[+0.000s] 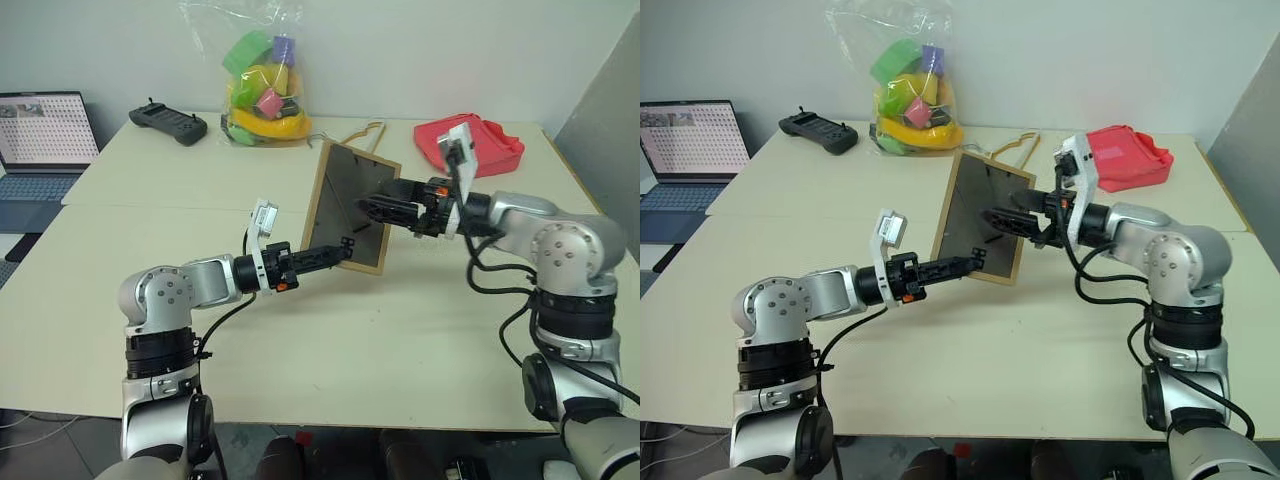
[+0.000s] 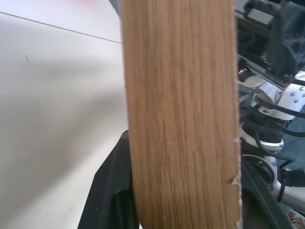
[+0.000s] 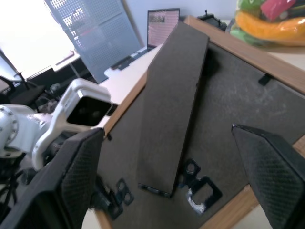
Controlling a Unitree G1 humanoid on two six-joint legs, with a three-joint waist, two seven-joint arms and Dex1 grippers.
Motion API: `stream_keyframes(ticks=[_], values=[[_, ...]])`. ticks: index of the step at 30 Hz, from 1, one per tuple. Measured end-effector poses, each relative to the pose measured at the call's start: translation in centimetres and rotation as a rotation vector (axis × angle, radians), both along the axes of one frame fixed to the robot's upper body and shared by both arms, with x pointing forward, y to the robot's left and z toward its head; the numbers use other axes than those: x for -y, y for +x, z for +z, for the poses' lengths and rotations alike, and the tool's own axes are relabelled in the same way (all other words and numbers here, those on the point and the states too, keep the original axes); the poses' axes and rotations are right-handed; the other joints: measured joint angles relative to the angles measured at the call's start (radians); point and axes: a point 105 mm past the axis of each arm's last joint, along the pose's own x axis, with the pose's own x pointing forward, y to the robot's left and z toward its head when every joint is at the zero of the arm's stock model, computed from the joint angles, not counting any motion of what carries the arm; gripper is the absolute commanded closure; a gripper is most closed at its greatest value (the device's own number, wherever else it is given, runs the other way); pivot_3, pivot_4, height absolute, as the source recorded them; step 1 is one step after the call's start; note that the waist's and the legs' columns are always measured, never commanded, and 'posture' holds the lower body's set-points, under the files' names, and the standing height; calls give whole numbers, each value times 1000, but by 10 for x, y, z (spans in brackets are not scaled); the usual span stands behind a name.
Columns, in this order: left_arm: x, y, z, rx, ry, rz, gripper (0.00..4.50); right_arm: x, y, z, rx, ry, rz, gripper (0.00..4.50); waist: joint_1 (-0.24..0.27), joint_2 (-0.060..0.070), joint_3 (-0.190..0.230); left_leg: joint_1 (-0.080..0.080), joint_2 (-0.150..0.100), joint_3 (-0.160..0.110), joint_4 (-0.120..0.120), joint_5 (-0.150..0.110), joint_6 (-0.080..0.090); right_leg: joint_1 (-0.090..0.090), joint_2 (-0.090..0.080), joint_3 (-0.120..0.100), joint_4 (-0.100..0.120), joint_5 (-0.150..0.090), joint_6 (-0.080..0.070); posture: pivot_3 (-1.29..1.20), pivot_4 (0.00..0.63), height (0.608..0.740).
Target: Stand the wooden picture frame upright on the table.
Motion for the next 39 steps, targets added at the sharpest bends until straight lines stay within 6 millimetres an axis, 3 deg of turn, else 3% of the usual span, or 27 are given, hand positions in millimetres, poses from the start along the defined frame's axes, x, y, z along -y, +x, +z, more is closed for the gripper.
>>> stream_keyframes(ticks=[5,9,13,20,23,26,29,33,36,39], values=[[-3,-2,-4,-15,0,9,3184,-12,6,0,26,18,-3,25,-1,0,0,-1,0,1,-1,0,-1,-2,0,1,0,0,0,0,150,740],[-2,-5,-4,-12,-8,-8,3184,-30,-14,3,46,12,123,25,0,0,0,-2,1,1,-2,1,-2,-3,0,1,0,0,0,0,150,740],[-6,-4,-3,0,-1,10,3184,-29,-31,8,87,-5,179,25,2,0,0,-2,0,1,-2,0,-1,-3,0,1,0,0,0,0,150,740],[-1,-9,-6,-16,-3,-29,3184,-8,-47,6,35,-1,234,25,2,0,0,-1,0,1,-2,0,0,-3,0,1,0,0,0,0,150,740],[-3,-8,-5,-24,-15,-24,3184,11,-45,-8,15,-64,188,25,5,0,0,-2,0,1,-2,0,0,-3,0,1,-1,0,0,0,150,740],[-6,-7,3,-41,-62,-23,3184,43,-29,-17,91,-174,36,25,6,-1,0,-2,0,2,-2,0,0,-3,0,2,-1,0,0,0,150,740],[-9,-7,11,-76,-105,-38,3184,75,-16,-19,287,-331,-92,25,8,-2,1,-2,-1,2,-3,0,0,-3,0,2,-2,-1,1,0,150,740],[-9,-11,12,-162,-134,-98,3184,99,-5,-34,816,-697,-168,25,4,-3,1,-1,-1,4,-4,0,-1,-3,0,3,-3,-1,2,0,150,740],[-12,-14,12,-194,-128,-122,3184,93,-4,-37,1323,-950,-153,25,-8,-3,2,-2,0,10,-4,3,-5,-10,0,9,2,-1,2,0,150,740],[-10,-15,16,-216,-132,-158,3184,75,-4,-22,1686,-981,-101,25,-13,-3,2,-1,0,10,-4,6,-10,-12,0,10,7,-1,1,0,150,740]])
